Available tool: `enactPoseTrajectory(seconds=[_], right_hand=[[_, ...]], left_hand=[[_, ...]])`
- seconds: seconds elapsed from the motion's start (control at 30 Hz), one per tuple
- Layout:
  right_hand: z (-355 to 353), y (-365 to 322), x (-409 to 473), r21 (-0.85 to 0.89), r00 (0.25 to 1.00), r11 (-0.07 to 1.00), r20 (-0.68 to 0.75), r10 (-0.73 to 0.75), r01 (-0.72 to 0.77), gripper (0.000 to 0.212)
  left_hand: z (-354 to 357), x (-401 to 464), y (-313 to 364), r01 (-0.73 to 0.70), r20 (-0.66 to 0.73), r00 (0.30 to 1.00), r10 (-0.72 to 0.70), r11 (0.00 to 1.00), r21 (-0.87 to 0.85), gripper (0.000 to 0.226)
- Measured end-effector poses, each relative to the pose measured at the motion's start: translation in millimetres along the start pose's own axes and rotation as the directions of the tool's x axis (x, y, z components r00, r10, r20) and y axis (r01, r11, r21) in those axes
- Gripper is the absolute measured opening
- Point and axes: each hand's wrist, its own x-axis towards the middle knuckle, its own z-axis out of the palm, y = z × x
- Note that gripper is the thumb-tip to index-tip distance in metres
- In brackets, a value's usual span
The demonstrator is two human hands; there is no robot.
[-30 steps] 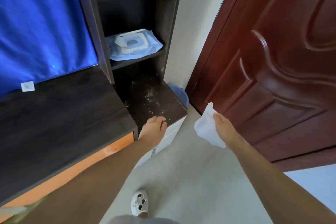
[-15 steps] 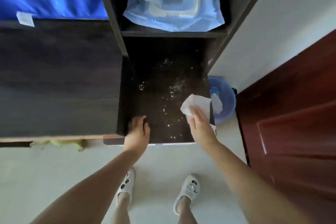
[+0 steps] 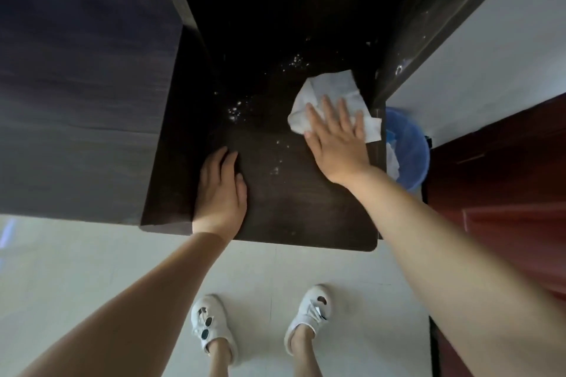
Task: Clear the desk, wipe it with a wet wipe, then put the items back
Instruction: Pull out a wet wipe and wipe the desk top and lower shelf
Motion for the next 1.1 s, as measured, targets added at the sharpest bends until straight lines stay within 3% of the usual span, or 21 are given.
enactPoseTrajectory(seconds=[0.07, 0.1, 0.17, 0.23, 0.3, 0.33, 0.37, 0.47, 0.53, 0.6, 0.73, 0.83, 0.87, 0.93, 1.0, 1.1], right_hand=[[8, -25, -8, 0.074, 0.998, 0.996, -0.012, 0.055, -0.054, 0.057], [17, -40, -27, 0.079, 1.000, 0.997, -0.017, 0.009, -0.007, 0.058], [34, -66, -82, 0.060, 0.977, 0.975, -0.037, -0.210, 0.212, 0.059], [45, -73, -130, 0.013, 0.897, 0.898, 0.047, -0.440, 0.440, 0.056], [42, -57, -129, -0.025, 0.803, 0.810, 0.155, -0.576, 0.586, 0.056], [34, -48, -111, -0.048, 0.796, 0.797, 0.123, -0.593, 0.602, 0.056], [24, -41, -87, -0.052, 0.823, 0.823, 0.094, -0.560, 0.566, 0.056], [-7, -21, 4, 0.023, 0.971, 0.975, 0.086, -0.222, 0.221, 0.056], [-13, -25, 32, 0.063, 0.994, 0.995, 0.058, -0.088, 0.084, 0.057], [1, -41, 15, 0.087, 0.995, 0.993, 0.049, -0.083, 0.078, 0.059], [34, -62, -112, 0.053, 0.940, 0.939, 0.004, -0.341, 0.340, 0.057], [34, -37, -133, -0.027, 0.851, 0.858, 0.153, -0.503, 0.513, 0.056], [26, -27, -116, -0.074, 0.846, 0.847, 0.144, -0.513, 0.526, 0.057], [10, -12, -64, -0.061, 0.904, 0.906, 0.116, -0.411, 0.419, 0.059], [-5, 7, -4, -0.013, 0.971, 0.976, 0.106, -0.214, 0.216, 0.058], [-14, 11, 30, 0.014, 0.994, 0.999, 0.096, -0.047, 0.046, 0.058]], left_hand=[[-1, 0, 0, -0.001, -0.005, 1.000, 0.001, 1.000, -0.007, 0.047], [-1, 0, 0, -0.008, -0.008, 1.000, 0.008, 1.000, -0.014, 0.054], [-2, 0, 0, -0.009, -0.007, 1.000, 0.009, 0.999, -0.040, 0.064], [-3, -1, 1, 0.002, -0.001, 1.000, -0.002, 0.999, -0.054, 0.067], [-3, -1, 1, -0.002, -0.001, 1.000, 0.002, 0.999, -0.054, 0.068], [-3, -1, 0, -0.006, 0.001, 1.000, 0.006, 0.998, -0.057, 0.067], [-3, 0, 0, -0.012, 0.000, 1.000, 0.012, 0.998, -0.061, 0.067], [-2, -1, -1, -0.019, -0.007, 1.000, 0.019, 0.998, -0.056, 0.058], [-1, 0, -1, -0.014, -0.005, 1.000, 0.014, 0.999, -0.046, 0.053], [-1, 0, -2, -0.022, -0.001, 1.000, 0.022, 0.999, -0.041, 0.053], [-2, -1, -3, -0.032, 0.032, 0.999, 0.031, 0.999, 0.009, 0.057], [0, 0, -2, -0.025, 0.050, 0.999, 0.022, 0.998, 0.055, 0.041], [1, 1, -2, -0.030, 0.043, 0.999, 0.028, 0.998, 0.060, 0.040], [2, 2, -2, -0.035, 0.023, 0.999, 0.033, 0.997, 0.070, 0.039], [3, 2, -4, -0.034, 0.026, 0.999, 0.032, 0.996, 0.080, 0.040], [3, 2, -4, -0.034, 0.027, 0.999, 0.032, 0.996, 0.086, 0.041]])
